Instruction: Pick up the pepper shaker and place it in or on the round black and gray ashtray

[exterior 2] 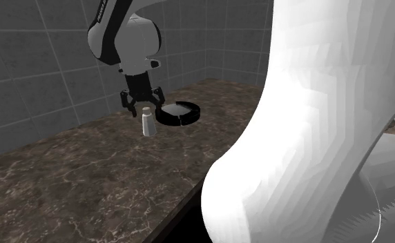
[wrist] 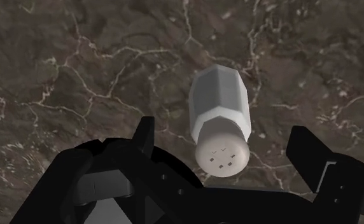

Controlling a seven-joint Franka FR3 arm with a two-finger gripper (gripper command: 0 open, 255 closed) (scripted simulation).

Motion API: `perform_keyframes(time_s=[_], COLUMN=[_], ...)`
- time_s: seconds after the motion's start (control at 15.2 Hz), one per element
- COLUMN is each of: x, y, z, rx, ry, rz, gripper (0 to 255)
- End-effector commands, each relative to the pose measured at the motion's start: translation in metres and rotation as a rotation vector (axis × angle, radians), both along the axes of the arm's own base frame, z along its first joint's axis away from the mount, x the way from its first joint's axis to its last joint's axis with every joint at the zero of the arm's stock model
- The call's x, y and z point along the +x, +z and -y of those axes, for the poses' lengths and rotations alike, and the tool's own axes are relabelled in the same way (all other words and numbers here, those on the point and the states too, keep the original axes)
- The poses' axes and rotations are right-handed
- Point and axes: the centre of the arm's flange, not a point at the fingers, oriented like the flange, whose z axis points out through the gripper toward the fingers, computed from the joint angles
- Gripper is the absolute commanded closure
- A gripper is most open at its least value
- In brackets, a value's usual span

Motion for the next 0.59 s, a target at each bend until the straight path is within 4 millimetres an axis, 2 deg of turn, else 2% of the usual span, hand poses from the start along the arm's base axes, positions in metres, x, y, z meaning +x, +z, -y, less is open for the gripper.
perform_keyframes(time_s=[0.0,0.26,0.33,0.53], x=[-0.0001,0.0000,0.0000,0.0000], y=[-0.0010,-0.0009,-0.0009,-0.0009], z=[0.0003,0.0003,0.0003,0.0003], rx=[0.000,0.000,0.000,0.000], ry=[0.000,0.000,0.000,0.000], rz=[0.000,0.000,0.000,0.000], gripper=[0,0,255,255])
